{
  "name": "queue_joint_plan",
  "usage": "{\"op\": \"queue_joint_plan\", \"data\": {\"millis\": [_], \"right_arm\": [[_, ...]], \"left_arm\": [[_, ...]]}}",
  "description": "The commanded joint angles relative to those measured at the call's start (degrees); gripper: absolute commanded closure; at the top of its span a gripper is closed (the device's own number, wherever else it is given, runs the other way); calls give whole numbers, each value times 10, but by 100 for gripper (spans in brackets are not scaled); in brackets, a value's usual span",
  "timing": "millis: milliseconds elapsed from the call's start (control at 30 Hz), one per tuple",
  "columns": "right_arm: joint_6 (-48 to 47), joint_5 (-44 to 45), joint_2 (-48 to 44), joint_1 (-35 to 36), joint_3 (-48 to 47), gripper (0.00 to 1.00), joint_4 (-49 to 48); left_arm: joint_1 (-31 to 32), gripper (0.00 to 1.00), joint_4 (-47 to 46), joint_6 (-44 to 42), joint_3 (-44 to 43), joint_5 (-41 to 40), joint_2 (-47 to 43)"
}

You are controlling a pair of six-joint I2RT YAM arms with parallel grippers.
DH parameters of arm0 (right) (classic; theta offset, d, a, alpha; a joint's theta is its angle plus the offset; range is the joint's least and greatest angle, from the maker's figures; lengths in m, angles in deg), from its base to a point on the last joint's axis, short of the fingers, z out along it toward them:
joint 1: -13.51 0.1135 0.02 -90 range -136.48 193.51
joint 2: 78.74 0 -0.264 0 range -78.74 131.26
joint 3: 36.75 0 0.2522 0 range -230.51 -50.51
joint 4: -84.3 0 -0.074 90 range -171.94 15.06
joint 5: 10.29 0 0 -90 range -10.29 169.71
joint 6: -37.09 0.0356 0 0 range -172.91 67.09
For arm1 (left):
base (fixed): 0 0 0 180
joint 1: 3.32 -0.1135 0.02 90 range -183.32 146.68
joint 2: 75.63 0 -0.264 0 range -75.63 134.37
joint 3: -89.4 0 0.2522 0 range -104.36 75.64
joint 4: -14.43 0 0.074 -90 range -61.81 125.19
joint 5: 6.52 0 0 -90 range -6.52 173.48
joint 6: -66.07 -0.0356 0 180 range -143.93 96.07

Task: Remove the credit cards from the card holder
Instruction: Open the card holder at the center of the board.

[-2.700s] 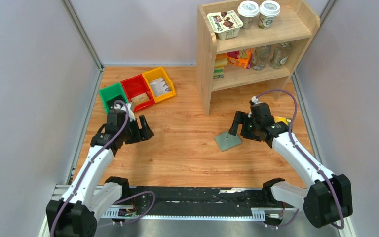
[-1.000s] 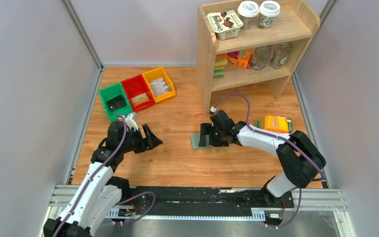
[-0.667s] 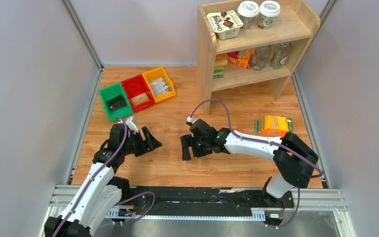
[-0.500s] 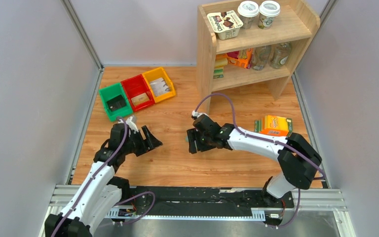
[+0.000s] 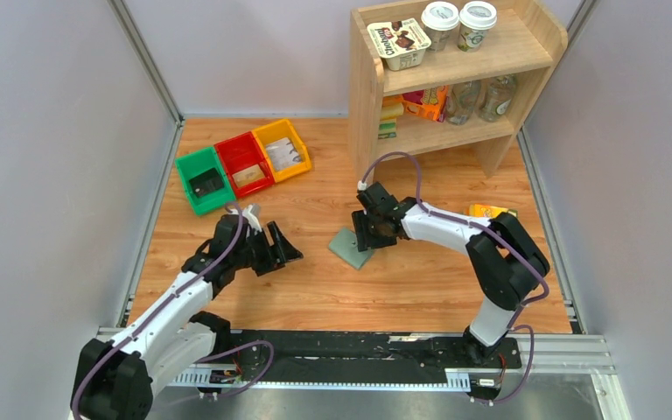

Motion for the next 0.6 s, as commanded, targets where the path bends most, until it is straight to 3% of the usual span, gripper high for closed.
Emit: {"op": "queue_joint_plan", "data": {"millis": [0,233,467,567], "right_arm": [[1,-78,5,17,7,46,-28],[29,-129,-52,38,43,47,-32],[39,1,-59,42,-7,50,32],[34,2,-42,45,-36,56,33]], "left_arm": [[29,25,-55,34,7,-17,21],[59,25,-89,54,11,-39,56],[76,26,-125,76,7,-53,100],[83,27,-141,87,3,-60,118]]}}
